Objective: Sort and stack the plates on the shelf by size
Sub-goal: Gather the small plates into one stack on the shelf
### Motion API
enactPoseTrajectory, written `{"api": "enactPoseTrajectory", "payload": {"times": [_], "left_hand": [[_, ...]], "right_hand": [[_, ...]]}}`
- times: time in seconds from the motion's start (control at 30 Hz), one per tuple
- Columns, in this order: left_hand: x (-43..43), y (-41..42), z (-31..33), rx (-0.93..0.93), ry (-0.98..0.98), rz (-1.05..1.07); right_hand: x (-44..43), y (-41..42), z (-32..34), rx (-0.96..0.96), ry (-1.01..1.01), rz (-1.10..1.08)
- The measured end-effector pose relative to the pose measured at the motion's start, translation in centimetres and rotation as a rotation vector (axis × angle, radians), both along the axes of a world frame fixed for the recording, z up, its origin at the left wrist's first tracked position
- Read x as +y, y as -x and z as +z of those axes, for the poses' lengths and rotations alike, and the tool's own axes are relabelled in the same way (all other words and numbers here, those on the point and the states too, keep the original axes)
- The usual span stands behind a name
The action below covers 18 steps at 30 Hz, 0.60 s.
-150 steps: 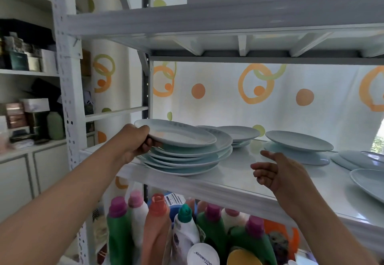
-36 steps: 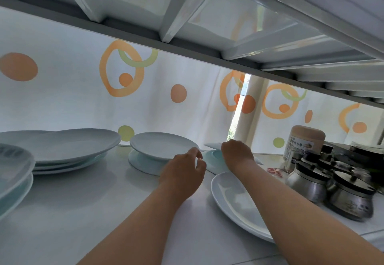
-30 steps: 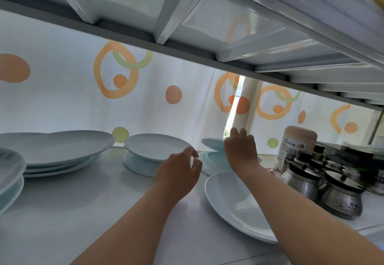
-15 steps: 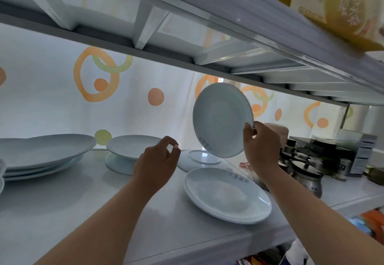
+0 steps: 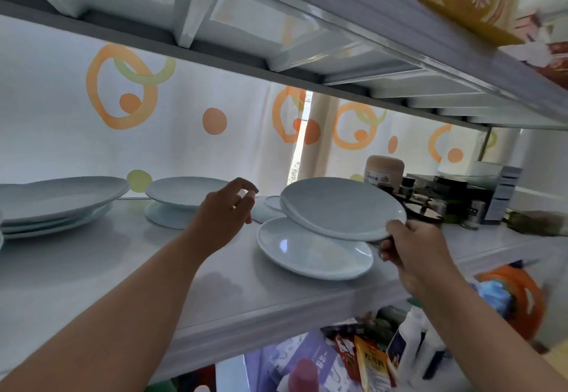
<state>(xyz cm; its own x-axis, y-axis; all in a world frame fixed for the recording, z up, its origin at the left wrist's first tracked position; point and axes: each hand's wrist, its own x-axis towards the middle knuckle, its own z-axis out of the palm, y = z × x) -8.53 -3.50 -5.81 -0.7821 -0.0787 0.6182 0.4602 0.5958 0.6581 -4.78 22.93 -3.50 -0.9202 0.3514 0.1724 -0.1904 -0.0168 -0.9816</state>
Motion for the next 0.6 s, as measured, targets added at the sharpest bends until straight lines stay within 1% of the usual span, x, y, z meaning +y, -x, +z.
{"api": "enactPoseTrajectory", "payload": {"times": [0.2,0.43,0.5,0.6], "left_hand": [[0.0,-0.1,-0.1,-0.038,0.005,-0.002],[0.1,-0.4,0.2,-0.095,0.065,0.088],[0.4,-0.7,0.5,-0.094,0.079,0.116],[0.8,-1.5,0.8,-0.083,0.060,0.130]], "right_hand": [[0.6,-0.7,-2.7,-0.069,-0.026,0.020],[0.5,-1.2,-3.2,-0.102,-0.042,0.047],[0.7,-1.2,-3.2,-0.115,-0.081,0.053],[1.3,-1.1,-3.4,-0.149,-0.221,0.057]]}}
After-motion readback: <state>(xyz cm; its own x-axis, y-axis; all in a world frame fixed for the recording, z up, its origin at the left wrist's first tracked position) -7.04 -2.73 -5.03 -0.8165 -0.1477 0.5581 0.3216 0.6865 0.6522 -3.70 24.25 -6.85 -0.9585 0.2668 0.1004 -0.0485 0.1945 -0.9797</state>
